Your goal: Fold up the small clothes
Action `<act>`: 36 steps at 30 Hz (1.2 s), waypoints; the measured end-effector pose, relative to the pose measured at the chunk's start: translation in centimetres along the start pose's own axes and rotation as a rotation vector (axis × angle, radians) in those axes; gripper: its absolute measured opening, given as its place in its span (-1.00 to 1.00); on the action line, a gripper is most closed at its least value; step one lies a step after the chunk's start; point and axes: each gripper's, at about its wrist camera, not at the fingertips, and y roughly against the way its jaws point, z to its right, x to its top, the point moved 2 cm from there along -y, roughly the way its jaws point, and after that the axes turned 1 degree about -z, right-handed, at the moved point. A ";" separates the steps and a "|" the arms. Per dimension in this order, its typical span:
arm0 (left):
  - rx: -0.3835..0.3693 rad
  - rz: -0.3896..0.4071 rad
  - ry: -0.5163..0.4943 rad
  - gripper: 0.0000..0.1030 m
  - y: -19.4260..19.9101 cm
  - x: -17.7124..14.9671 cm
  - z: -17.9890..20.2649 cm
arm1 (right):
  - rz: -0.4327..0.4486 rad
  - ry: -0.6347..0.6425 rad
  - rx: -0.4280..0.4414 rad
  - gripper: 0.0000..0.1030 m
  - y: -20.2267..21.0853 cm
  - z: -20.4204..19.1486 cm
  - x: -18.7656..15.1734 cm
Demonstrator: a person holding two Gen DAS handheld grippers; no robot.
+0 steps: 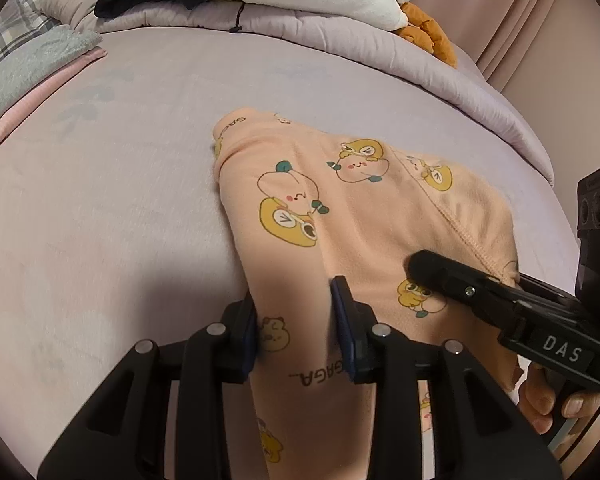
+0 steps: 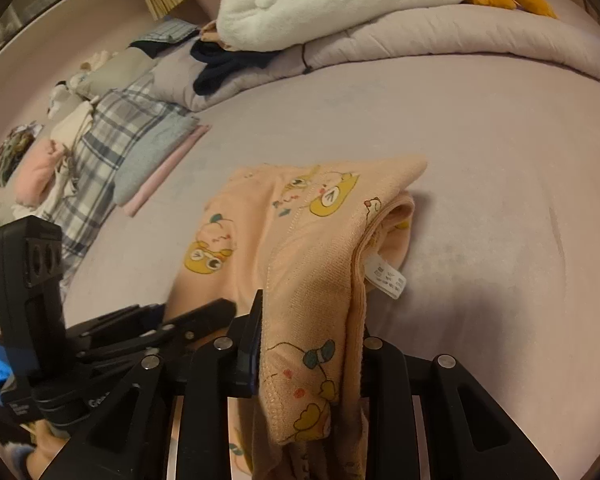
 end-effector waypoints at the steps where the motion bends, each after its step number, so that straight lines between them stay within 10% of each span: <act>1: 0.001 0.000 -0.001 -0.33 0.0 0.0 0.0 | -0.005 -0.005 -0.005 -0.46 -0.1 0.2 0.0; 36: 0.067 0.011 0.016 0.13 1.0 -1.6 -0.7 | -0.013 -0.083 -0.070 -0.14 1.9 2.5 -2.3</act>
